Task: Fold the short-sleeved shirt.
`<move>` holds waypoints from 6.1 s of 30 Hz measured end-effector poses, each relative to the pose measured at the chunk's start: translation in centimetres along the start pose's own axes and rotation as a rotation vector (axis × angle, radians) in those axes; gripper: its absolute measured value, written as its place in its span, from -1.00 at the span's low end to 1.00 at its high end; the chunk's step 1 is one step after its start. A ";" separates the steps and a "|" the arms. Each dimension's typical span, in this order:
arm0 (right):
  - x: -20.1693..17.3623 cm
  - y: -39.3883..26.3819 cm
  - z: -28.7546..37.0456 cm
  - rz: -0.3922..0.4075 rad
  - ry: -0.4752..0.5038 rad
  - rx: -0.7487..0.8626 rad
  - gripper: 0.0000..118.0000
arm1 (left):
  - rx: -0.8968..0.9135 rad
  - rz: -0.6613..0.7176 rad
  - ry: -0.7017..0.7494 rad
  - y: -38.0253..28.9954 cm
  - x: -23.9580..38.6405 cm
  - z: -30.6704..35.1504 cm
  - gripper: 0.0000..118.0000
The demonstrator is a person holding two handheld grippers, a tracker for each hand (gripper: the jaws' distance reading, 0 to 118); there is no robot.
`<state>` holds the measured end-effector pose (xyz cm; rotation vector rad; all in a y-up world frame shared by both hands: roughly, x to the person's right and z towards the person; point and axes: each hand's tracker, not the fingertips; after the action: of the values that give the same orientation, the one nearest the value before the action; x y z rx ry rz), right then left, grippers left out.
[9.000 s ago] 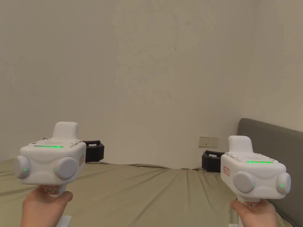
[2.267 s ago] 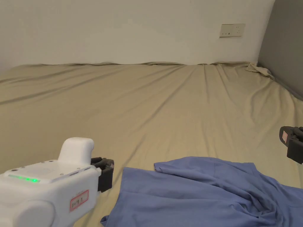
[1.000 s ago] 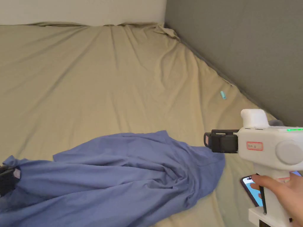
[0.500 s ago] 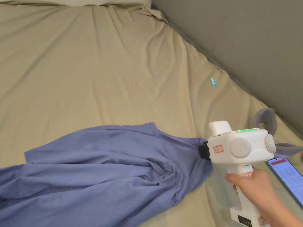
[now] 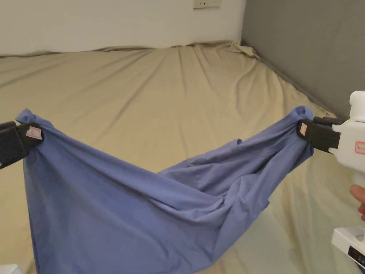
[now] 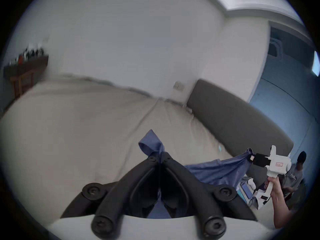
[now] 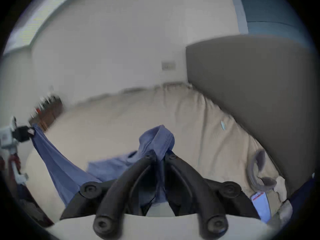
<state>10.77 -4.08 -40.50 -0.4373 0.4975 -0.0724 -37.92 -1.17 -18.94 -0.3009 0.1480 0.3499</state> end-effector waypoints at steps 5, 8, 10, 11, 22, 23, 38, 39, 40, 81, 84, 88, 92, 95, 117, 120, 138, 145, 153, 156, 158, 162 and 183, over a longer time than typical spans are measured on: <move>-3.9 9.0 4.4 -0.023 0.109 0.207 -0.83 | 0.197 -0.138 0.044 10.4 0.1 7.0 -1.00; -5.2 14.2 5.7 -0.014 0.126 0.269 -0.83 | 0.266 -0.200 0.117 15.8 -0.1 10.1 -1.00; -5.8 17.5 5.9 0.015 0.107 0.297 -0.83 | 0.293 -0.227 0.179 19.3 -0.6 11.1 -1.00; -6.2 19.3 5.6 0.016 0.107 0.291 -0.83 | 0.293 -0.224 0.213 21.1 -0.9 11.4 -1.00; -11.2 32.2 -5.5 0.013 0.047 0.243 -0.83 | 0.284 -0.100 0.400 32.7 -6.2 3.2 -1.00; -11.4 32.9 -7.1 0.001 0.040 0.236 -0.83 | 0.286 -0.084 0.405 33.2 -6.7 1.8 -1.00; -8.5 18.3 -28.4 -0.021 0.004 0.066 -0.83 | 0.076 0.073 0.373 14.5 -19.1 -17.8 -1.00; -7.9 16.0 -29.6 -0.028 -0.009 0.037 -0.83 | 0.041 0.103 0.369 12.2 -20.1 -18.6 -1.00; -7.3 14.1 -30.6 -0.028 -0.009 0.006 -0.83 | 0.015 0.126 0.362 10.4 -20.9 -19.2 -1.00; 2.0 -19.0 -0.7 0.019 -0.073 -0.347 0.84 | -0.332 0.271 0.415 -18.7 -16.8 10.3 0.32; 0.8 -16.7 1.5 0.052 -0.102 -0.312 0.83 | -0.287 0.131 0.483 -16.5 -14.1 13.0 0.32; -3.1 -13.8 5.7 0.191 -0.087 -0.226 0.79 | -0.217 -0.018 0.467 -13.2 -8.5 17.4 0.25; -6.6 -13.4 8.6 0.212 -0.012 -0.166 -0.95 | -0.050 -0.047 0.492 -12.9 -3.7 20.2 -1.00; -7.8 -13.5 9.0 0.207 0.024 -0.176 -0.95 | -0.118 0.011 0.439 -13.7 -3.7 19.9 -1.00; -10.5 -15.6 3.1 0.275 0.078 -0.295 -0.95 | -0.478 0.311 0.488 -21.8 -20.9 2.3 0.49; -10.8 -15.7 2.3 0.284 0.071 -0.310 -0.95 | -0.415 0.153 0.538 -22.1 -19.1 2.4 -0.15; -12.1 -6.3 -15.2 0.273 0.119 -0.344 1.00 | -0.332 0.234 0.455 -19.4 -16.8 5.4 -0.95; -10.0 -8.9 -32.4 0.231 -0.029 -0.630 1.00 | -0.346 0.224 0.457 -18.6 -16.3 4.4 -0.95; -9.9 -11.6 -33.2 0.268 -0.013 -0.691 -0.68 | -0.362 0.223 0.461 -18.5 -16.6 3.4 -0.95; -12.0 -11.2 -31.7 0.381 -0.065 -0.625 -0.90 | -0.352 0.223 0.445 -18.1 -16.1 3.2 -0.95; -12.4 -10.9 -30.8 0.429 -0.025 -0.584 -0.90 | -0.342 0.209 0.439 -17.5 -15.5 3.2 -0.95; -12.3 -7.6 -25.9 0.336 0.021 -0.418 -0.90 | -0.277 0.190 0.395 -14.9 -14.1 3.4 -0.95; -12.0 25.3 10.5 0.184 0.001 0.534 -0.90 | 0.381 -0.346 0.249 23.5 6.9 12.5 -0.95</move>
<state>4.28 25.01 -37.58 0.1315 0.4954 -0.0257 -38.73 25.96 -14.65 0.0119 0.3956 -0.0633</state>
